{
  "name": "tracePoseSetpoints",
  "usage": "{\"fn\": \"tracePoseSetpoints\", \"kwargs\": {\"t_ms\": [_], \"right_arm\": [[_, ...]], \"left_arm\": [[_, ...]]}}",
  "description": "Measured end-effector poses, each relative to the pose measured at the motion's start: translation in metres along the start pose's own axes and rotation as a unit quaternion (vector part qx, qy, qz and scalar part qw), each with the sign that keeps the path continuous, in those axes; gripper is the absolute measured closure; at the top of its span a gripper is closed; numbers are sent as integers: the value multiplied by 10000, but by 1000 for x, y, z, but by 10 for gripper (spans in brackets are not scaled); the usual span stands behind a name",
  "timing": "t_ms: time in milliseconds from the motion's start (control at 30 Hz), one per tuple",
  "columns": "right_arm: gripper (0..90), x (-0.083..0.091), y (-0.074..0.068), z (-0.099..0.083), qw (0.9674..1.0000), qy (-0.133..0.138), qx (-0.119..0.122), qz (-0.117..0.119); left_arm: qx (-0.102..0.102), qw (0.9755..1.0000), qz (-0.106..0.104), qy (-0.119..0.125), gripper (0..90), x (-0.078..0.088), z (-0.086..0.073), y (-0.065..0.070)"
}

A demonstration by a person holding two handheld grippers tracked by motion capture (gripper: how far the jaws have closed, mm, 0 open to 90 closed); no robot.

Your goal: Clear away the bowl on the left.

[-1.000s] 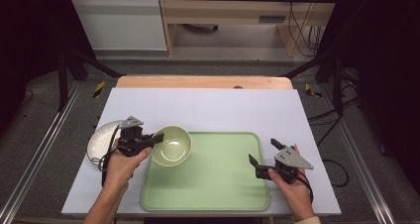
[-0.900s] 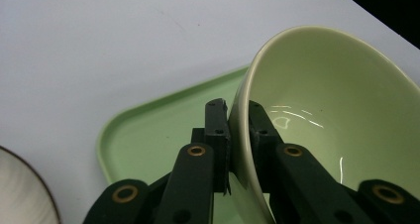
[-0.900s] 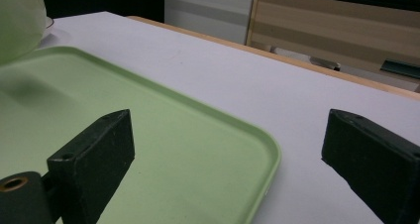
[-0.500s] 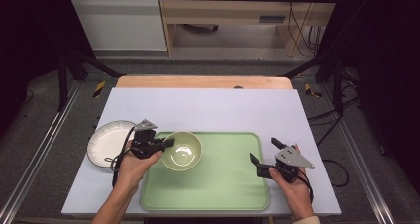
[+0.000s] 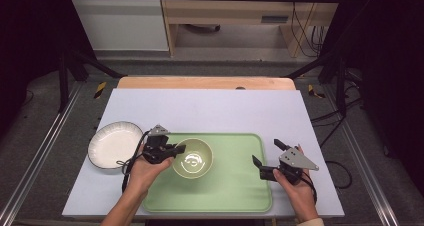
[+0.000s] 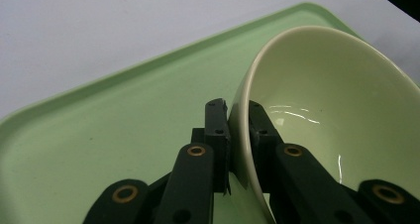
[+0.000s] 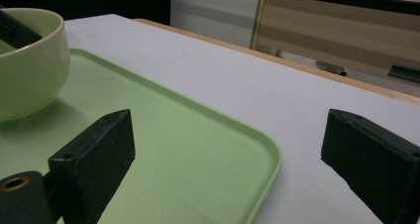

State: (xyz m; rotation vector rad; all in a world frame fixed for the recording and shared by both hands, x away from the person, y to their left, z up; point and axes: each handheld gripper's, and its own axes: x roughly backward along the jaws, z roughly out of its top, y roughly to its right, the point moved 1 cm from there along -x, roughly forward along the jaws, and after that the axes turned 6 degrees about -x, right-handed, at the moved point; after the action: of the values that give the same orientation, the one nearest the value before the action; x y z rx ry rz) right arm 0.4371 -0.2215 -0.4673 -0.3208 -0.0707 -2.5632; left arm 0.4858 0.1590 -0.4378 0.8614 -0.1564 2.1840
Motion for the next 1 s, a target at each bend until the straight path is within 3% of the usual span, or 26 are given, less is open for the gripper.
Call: {"fn": "tracePoseSetpoints", "kwargs": {"t_ms": [333,1000], "right_arm": [[52,1,-3,-1,10000,-67,-1,44],[58,2,-3,0,9996,-97,-222,171]], "left_arm": [[-76,9997,-137,-207,826,-12,-4,11],[-116,9991,-227,-334,826,-21,-6,16]]}}
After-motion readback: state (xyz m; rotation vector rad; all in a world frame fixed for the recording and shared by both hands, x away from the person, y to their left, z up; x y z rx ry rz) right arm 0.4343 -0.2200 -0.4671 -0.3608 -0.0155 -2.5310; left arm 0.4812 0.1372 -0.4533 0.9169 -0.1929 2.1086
